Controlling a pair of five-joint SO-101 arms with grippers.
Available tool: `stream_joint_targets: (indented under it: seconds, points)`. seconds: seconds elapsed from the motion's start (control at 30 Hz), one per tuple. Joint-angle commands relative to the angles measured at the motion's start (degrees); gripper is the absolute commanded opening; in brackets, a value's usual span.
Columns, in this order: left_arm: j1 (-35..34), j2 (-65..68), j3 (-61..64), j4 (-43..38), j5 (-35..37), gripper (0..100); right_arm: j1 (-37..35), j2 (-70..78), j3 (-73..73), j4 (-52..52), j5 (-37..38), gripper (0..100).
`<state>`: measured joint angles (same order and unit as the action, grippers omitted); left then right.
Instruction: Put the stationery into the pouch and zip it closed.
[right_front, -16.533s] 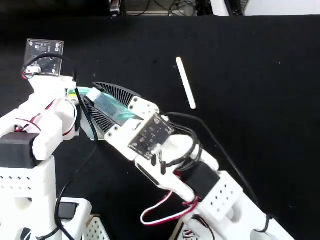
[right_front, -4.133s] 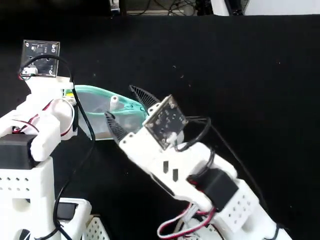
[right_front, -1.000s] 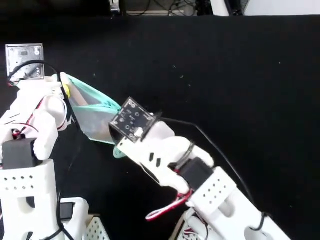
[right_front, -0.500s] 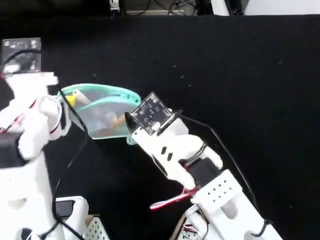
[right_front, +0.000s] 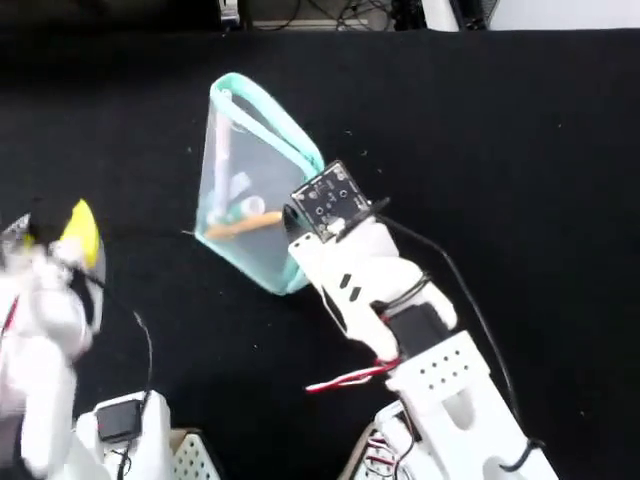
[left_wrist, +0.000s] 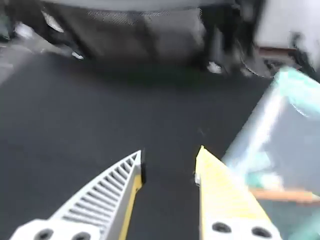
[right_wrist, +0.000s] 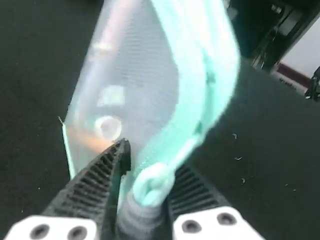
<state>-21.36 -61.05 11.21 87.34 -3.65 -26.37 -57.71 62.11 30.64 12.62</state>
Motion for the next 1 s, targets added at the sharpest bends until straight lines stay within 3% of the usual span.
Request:
stream_joint_targets:
  seconds: [0.0, 0.17, 0.3, 0.47, 0.73, 0.97]
  points:
    - [-1.8, -0.18, 12.09, -11.69, 0.0, 19, 0.7, -3.74, -1.63, 0.26, -0.62, 1.1]
    - [-1.8, -0.18, 29.05, -27.6, 0.62, 19, -3.16, -8.13, -4.62, 5.19, -0.62, 1.1]
    - [-1.8, -0.18, 32.75, -32.53, 3.25, 19, -5.45, -9.19, -4.09, 6.24, -0.53, 1.1]
    - [1.19, -0.09, 33.98, -32.7, 3.34, 19, -5.45, -4.88, -1.45, 2.73, -0.62, 1.1]
    - [6.11, -0.09, 36.09, -33.05, 3.25, 19, -6.33, -9.45, -12.0, 12.66, -0.62, 1.1]
    - [6.64, -0.09, 36.26, -32.97, 3.34, 19, -6.59, -9.8, -3.21, 13.1, -0.62, 1.1]
